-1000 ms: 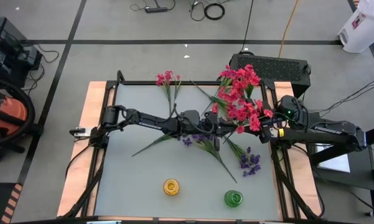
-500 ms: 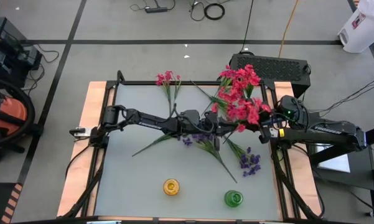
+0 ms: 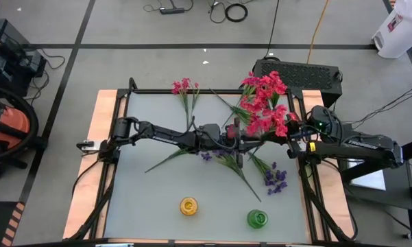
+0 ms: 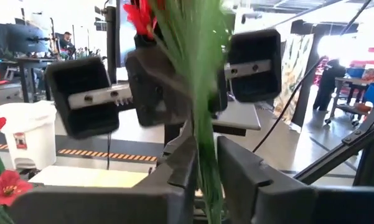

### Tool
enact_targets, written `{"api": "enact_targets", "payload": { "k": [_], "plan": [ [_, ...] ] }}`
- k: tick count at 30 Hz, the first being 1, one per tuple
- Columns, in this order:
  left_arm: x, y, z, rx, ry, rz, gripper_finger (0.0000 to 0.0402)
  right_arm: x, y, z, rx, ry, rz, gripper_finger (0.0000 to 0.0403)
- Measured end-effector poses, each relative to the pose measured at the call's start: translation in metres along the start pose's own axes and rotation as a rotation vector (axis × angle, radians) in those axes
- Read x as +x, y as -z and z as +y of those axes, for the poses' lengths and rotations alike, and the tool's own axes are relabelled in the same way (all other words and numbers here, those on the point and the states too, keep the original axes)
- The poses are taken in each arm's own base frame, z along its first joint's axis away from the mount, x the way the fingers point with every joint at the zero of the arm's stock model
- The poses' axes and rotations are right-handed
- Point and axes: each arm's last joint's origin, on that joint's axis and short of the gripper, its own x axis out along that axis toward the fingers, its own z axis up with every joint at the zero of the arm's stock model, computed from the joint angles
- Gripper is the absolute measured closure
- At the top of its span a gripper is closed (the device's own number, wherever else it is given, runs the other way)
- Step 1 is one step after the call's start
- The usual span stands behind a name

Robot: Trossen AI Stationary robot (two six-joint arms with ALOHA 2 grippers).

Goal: Sort flowers into vase by color
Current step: Put the red flower into the transparent vase

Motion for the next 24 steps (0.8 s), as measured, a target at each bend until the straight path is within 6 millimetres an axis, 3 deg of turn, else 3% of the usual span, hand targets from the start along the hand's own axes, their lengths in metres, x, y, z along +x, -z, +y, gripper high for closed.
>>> {"api": "enact_targets", "payload": {
  "k": [5,12,18,24],
  "plan": [
    [0.0,0.003,0.0,-0.001,-0.018,0.029,0.0289,-0.014,-0.001,0.008,-0.008,-0.002,-0.009,0.0398],
    [0.0,0.002,0.001,0.0,-0.028,0.038,0.0281,-0.039,-0.013,0.026,-0.043,0.027,0.024,0.0398],
    [-0.003,0.0,0.002,0.007,-0.079,0.121,0.0281,-0.065,-0.024,0.036,-0.119,0.302,0.102,0.0398],
    [-0.011,-0.009,0.008,0.04,-0.309,0.207,0.0281,-0.077,-0.025,0.033,-0.166,0.605,0.125,0.0399]
  ]
}}
